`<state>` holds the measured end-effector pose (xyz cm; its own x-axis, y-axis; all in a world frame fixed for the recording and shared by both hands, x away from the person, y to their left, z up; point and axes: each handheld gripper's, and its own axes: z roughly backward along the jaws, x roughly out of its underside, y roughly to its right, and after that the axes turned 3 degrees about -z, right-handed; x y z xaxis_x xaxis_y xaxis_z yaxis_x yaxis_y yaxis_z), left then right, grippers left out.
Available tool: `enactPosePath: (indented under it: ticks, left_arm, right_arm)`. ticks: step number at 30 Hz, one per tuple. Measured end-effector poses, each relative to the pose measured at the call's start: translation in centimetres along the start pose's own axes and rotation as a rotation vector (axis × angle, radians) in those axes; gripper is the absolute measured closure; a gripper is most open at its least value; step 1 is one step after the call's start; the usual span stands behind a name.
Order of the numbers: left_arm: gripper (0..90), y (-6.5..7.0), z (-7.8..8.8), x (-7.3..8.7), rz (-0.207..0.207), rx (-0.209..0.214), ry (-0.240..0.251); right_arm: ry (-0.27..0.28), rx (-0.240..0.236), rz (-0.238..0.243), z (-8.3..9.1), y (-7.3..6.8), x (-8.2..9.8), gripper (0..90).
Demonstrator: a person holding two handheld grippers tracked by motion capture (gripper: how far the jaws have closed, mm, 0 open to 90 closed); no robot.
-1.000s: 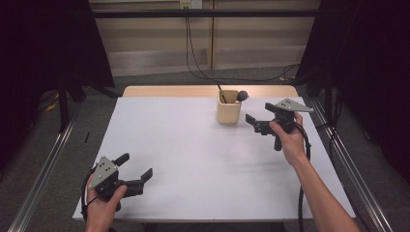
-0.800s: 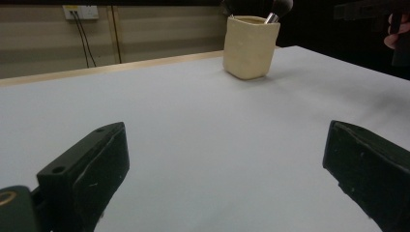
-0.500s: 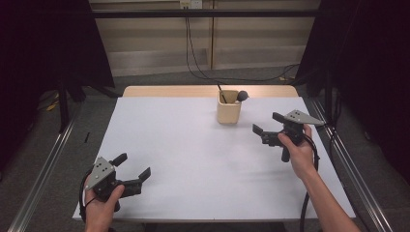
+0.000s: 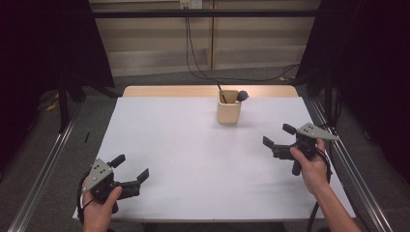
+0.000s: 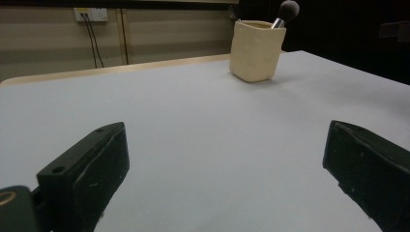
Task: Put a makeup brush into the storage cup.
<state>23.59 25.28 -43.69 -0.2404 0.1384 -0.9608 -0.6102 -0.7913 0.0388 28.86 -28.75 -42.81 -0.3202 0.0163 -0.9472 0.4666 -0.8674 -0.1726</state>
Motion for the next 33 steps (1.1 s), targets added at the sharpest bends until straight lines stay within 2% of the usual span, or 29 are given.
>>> enactPosePath:
  ticks: [5, 10, 17, 25, 29, 33]
  left_arm:
    - [2.6, 0.1, 0.1, 0.0, 0.006, -0.002, 0.002]
    - [2.6, 0.0, 0.3, 0.1, 0.005, -0.006, 0.003]
    - [2.6, 0.2, 0.5, 0.1, 0.002, -0.012, 0.003]
    - [2.6, 0.3, 0.8, 0.1, 0.003, -0.014, 0.008]
    - [2.6, 0.4, 1.0, 0.1, 0.0, -0.019, 0.01]
    - [2.6, 0.4, 1.1, 0.1, -0.001, -0.022, 0.016]
  right_arm:
    - [-0.018, 0.0, 0.011, 1.0, -0.4, 1.0, 1.6]
    - [-0.014, 0.023, 0.008, 2.2, -0.5, 1.7, 1.4]
    - [-0.025, 0.018, 0.003, 3.7, -0.9, 2.6, 1.3]
    - [-0.002, 0.042, -0.012, 5.3, -1.2, 3.5, 1.1]
    - [-0.008, 0.052, -0.018, 5.9, -1.2, 4.1, 1.1]
    - [0.015, 0.06, -0.037, 6.5, -1.1, 4.1, 0.3]
